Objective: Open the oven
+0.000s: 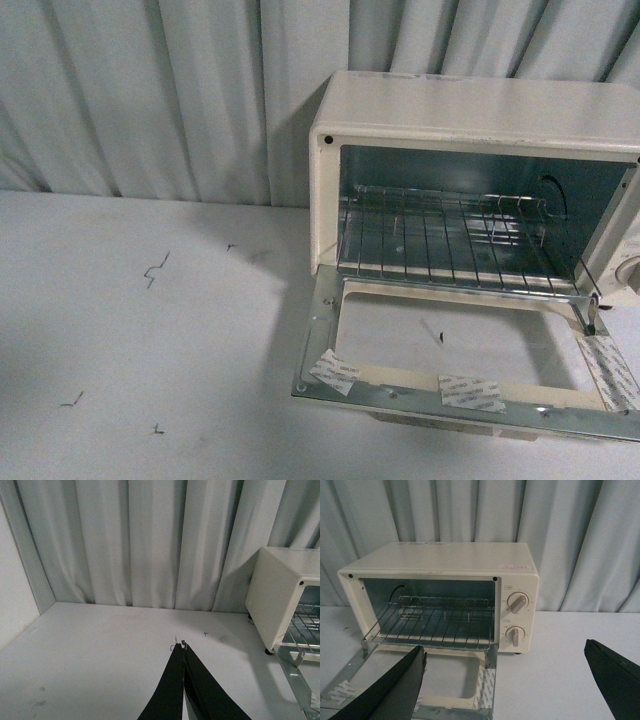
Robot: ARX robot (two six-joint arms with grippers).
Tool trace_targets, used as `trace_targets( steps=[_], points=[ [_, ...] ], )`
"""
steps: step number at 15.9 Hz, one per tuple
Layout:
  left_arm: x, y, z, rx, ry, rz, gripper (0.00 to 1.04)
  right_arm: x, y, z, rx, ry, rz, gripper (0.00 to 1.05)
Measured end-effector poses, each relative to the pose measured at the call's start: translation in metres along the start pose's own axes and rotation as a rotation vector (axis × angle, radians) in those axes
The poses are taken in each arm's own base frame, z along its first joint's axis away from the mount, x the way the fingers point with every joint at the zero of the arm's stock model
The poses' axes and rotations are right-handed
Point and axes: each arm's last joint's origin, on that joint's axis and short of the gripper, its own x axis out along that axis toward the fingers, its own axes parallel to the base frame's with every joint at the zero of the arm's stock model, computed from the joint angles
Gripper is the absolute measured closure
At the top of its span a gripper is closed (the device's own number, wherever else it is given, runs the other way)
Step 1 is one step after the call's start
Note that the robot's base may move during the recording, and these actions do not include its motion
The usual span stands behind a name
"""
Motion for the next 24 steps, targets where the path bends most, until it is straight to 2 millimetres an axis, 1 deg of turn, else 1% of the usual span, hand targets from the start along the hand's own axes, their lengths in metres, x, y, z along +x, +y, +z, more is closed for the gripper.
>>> trace_targets(
  steps=[9,10,11,14,15,16,18,20,23,24],
  points=[
    [-0.005,0.000,0.000,0.000,-0.001,0.000,1.03,0.000,0.000,0.000,0.000,0.000,0.000,0.06],
    [-0.009,0.000,-0.002,0.000,0.026,0.001,1.03,0.000,0.000,0.000,0.000,0.000,0.000,0.06],
    [-0.016,0.000,-0.002,0.000,0.002,0.000,1.03,0.000,0.000,0.000,0.000,0.000,0.000,0.06],
    [-0.016,0.000,-0.003,0.000,0.007,0.001,1.03,0.000,0.000,0.000,0.000,0.000,0.000,0.06],
    [-0.016,0.000,-0.003,0.000,0.007,0.001,0.95,0.000,0.000,0.000,0.000,0.000,0.000,0.06],
    [-0.016,0.000,-0.003,0.000,0.007,0.001,0.77,0.000,0.000,0.000,0.000,0.000,0.000,0.06],
    [-0.016,0.000,-0.003,0.000,0.007,0.001,0.59,0.000,0.000,0.000,0.000,0.000,0.000,0.06],
    [-0.016,0.000,-0.003,0.000,0.007,0.001,0.44,0.000,0.000,0.000,0.000,0.000,0.000,0.06],
    [-0.015,0.000,-0.003,0.000,0.007,0.001,0.33,0.000,0.000,0.000,0.000,0.000,0.000,0.06],
    [-0.015,0.000,-0.003,0.000,0.007,0.001,0.28,0.000,0.000,0.000,0.000,0.000,0.000,0.06]
  ],
)
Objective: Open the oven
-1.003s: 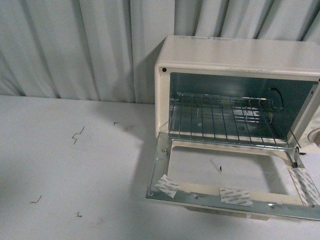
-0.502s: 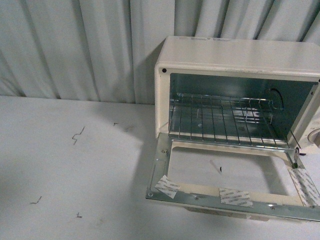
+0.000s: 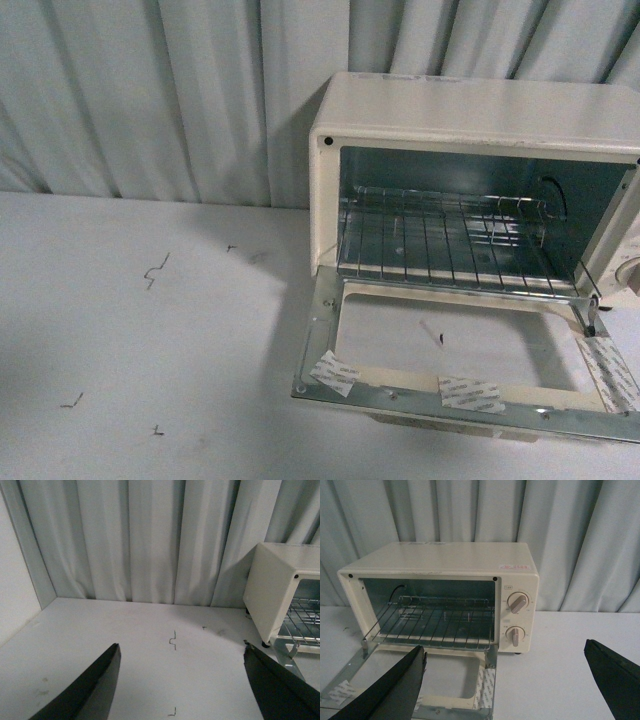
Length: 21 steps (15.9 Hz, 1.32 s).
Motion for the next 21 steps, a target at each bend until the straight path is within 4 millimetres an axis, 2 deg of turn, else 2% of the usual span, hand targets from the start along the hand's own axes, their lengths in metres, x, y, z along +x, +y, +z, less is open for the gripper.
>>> trace_targets(
  steps=[5,6,21],
  points=[
    [0.0000,0.0000,0.0000,0.001,0.000,0.000,0.05,0.0000,0.0000,0.0000,0.000,0.000,0.000,0.06],
    [0.0000,0.0000,0.0000,0.000,0.000,0.000,0.08,0.0000,0.0000,0.0000,0.000,0.000,0.000,0.06],
    [0.0000,0.0000,0.0001,0.000,0.000,0.000,0.07,0.0000,0.0000,0.0000,0.000,0.000,0.000,0.06]
  ],
)
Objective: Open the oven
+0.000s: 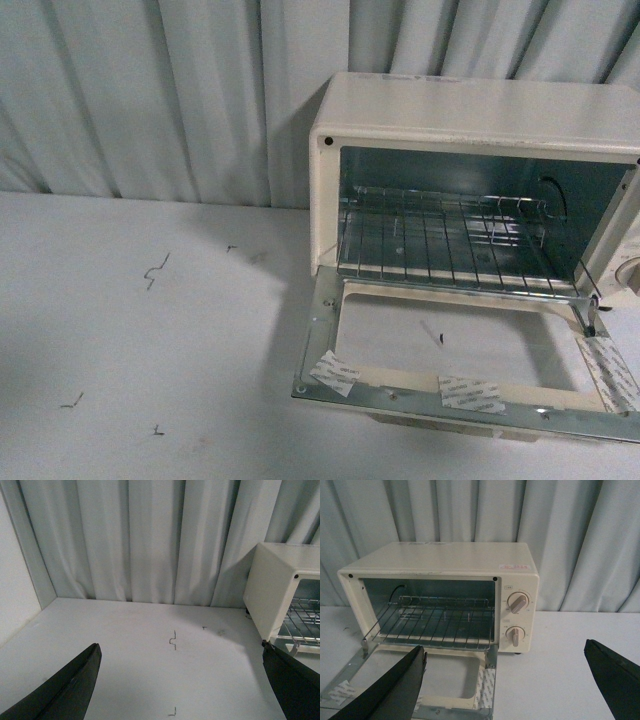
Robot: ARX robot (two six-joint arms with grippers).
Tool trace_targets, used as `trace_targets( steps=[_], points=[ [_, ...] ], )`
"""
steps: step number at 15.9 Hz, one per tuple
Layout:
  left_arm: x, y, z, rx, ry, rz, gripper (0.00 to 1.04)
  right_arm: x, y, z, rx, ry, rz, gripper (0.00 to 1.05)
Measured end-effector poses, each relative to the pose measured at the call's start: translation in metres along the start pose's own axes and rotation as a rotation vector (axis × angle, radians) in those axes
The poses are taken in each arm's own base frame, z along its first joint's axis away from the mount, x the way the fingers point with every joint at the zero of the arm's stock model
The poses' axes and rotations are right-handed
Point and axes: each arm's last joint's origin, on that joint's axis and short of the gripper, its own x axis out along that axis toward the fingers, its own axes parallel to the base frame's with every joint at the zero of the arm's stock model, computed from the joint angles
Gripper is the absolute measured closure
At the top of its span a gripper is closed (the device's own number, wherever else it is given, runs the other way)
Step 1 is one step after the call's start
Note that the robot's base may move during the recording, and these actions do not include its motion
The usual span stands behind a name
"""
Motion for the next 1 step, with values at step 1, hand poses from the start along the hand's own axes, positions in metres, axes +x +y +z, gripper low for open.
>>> trace_targets(
  steps=[1],
  points=[
    [0.0000,0.0000,-0.0001,0.000,0.000,0.000,0.07,0.0000,0.0000,0.0000,0.000,0.000,0.000,0.06]
  ],
)
